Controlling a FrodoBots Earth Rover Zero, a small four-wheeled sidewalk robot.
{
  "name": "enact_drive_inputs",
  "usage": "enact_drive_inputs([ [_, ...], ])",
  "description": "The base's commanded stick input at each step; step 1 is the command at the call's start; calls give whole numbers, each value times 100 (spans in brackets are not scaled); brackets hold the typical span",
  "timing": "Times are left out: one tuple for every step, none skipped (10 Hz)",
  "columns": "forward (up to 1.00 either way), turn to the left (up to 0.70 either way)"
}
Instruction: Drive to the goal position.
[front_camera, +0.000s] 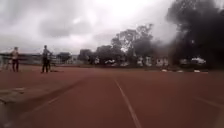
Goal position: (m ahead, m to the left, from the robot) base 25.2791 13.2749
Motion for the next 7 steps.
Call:
enact_drive_inputs([
  [70,7],
  [70,6],
  [70,5],
  [70,2],
  [70,0],
  [70,0],
  [70,0],
])
